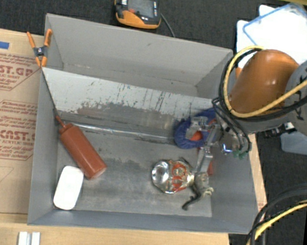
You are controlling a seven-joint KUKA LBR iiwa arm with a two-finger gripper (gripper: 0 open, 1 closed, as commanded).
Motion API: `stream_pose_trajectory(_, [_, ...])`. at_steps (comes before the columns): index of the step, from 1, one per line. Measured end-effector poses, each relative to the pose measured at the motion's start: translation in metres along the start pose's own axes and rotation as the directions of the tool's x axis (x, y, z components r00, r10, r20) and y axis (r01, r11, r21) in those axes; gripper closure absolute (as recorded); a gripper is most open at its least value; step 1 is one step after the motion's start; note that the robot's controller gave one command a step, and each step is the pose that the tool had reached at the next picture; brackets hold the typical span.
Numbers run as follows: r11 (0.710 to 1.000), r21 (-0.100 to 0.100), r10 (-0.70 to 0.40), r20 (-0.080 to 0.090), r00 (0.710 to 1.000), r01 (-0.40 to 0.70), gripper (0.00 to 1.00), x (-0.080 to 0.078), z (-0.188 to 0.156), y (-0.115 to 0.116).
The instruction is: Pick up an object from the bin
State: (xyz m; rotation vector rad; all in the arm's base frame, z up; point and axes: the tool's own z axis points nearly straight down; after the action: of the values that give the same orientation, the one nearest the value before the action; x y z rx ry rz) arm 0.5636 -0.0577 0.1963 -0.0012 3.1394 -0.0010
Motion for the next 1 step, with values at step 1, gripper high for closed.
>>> stream_pose_trajectory(1, [1.000,0.000,0.000,0.000,1.000,0.000,0.00,0.0000,0.0000,0.0000])
